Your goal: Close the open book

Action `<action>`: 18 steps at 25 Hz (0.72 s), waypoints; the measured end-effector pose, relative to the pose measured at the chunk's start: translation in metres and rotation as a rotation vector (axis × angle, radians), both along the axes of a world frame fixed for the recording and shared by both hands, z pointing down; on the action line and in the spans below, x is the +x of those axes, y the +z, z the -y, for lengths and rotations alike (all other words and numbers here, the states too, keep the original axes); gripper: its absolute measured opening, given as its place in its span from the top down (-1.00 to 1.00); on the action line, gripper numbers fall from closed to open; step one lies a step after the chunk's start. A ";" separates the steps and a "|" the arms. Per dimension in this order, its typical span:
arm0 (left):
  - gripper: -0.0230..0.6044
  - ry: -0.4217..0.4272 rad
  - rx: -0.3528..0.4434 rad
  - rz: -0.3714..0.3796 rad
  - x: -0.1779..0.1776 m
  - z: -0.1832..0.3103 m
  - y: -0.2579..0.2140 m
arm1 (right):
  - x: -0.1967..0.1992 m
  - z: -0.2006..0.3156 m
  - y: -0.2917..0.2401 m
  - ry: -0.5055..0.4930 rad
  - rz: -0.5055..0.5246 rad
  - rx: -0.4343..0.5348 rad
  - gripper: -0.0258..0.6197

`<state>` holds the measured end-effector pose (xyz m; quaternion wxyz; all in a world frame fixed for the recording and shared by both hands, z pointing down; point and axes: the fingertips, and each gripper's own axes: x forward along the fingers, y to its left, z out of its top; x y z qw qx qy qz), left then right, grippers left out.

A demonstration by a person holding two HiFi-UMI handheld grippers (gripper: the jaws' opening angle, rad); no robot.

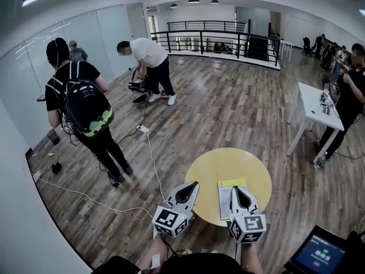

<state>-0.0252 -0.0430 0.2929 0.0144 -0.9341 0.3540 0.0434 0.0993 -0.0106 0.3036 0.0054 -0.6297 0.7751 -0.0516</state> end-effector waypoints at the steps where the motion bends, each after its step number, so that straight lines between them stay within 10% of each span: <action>1: 0.93 0.001 0.000 -0.001 0.000 0.000 0.000 | 0.000 0.000 0.000 -0.001 -0.002 -0.003 0.91; 18: 0.93 0.019 -0.016 -0.012 0.008 -0.005 0.001 | 0.000 -0.003 0.002 0.000 -0.002 -0.026 0.91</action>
